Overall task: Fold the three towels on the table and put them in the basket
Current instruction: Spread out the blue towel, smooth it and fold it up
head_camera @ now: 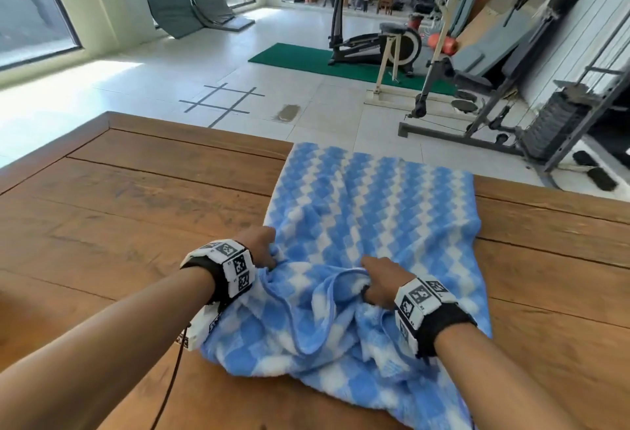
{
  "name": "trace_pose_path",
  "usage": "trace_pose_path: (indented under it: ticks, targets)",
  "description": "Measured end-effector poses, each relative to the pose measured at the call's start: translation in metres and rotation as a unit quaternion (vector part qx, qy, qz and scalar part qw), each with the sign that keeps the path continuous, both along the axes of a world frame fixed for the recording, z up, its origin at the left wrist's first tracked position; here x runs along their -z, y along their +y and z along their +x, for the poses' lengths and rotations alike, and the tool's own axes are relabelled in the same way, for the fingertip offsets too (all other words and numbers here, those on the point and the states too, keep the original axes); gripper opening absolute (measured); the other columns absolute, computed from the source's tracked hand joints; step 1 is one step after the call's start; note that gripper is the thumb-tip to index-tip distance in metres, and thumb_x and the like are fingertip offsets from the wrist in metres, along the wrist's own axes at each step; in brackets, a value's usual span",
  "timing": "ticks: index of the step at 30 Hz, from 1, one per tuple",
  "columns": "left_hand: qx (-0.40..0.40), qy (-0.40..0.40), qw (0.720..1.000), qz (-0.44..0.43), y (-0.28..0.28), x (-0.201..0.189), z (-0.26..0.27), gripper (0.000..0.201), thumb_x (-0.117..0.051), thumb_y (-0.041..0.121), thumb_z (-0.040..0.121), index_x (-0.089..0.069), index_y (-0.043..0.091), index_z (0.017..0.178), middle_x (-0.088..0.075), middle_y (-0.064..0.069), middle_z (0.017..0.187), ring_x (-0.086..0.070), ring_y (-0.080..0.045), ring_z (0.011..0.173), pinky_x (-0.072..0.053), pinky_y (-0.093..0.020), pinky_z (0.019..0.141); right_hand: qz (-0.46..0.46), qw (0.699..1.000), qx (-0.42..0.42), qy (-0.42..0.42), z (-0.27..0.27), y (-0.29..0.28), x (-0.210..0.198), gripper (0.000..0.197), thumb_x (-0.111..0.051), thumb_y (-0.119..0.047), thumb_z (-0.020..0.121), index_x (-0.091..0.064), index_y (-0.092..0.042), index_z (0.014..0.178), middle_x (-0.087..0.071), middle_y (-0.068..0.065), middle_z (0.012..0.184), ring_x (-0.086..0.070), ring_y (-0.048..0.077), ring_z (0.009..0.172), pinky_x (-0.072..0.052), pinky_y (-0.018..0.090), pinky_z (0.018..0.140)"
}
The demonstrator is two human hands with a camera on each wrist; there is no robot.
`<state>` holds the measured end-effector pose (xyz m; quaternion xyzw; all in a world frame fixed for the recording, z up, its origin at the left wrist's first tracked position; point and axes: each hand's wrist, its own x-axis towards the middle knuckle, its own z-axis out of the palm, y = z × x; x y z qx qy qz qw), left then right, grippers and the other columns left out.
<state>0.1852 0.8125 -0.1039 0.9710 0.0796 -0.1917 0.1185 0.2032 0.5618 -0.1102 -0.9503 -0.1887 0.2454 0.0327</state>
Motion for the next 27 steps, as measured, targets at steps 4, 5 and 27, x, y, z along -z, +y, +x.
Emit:
trace_pose_path:
  ticks: [4, 5, 27]
  targets:
    - [0.038, 0.043, 0.998, -0.008, 0.002, -0.002, -0.059, 0.062, -0.072, 0.02, 0.079, -0.043, 0.008, 0.133, -0.056, -0.015, 0.126, -0.054, -0.028, 0.116, -0.043, -0.033, 0.091, 0.026, 0.997, -0.033, 0.068, -0.06, -0.001, -0.013, 0.024, -0.058, -0.017, 0.084, -0.061, -0.011, 0.108, -0.061, 0.013, 0.113, -0.058, 0.028, 0.111, -0.046, 0.031, 0.081]
    - [0.056, 0.057, 0.997, 0.003, 0.003, -0.003, -0.076, 0.052, -0.07, 0.02, 0.08, -0.052, 0.008, 0.128, -0.059, -0.014, 0.121, -0.057, -0.025, 0.111, -0.044, -0.031, 0.088, 0.03, 0.996, -0.038, 0.076, -0.076, -0.001, -0.017, 0.008, -0.059, -0.018, 0.083, -0.06, -0.011, 0.086, -0.062, 0.012, 0.097, -0.062, 0.026, 0.098, -0.044, 0.029, 0.069]
    - [0.215, 0.06, 0.975, 0.002, 0.0, 0.005, -0.193, 0.037, -0.07, 0.022, 0.079, -0.054, 0.003, 0.107, -0.05, -0.016, 0.127, -0.047, -0.031, 0.122, -0.039, -0.029, 0.082, -0.021, 0.999, -0.023, 0.005, -0.208, -0.006, -0.002, 0.033, -0.067, -0.032, 0.083, -0.055, -0.013, 0.106, -0.051, 0.018, 0.124, -0.054, 0.032, 0.115, -0.043, 0.033, 0.09]
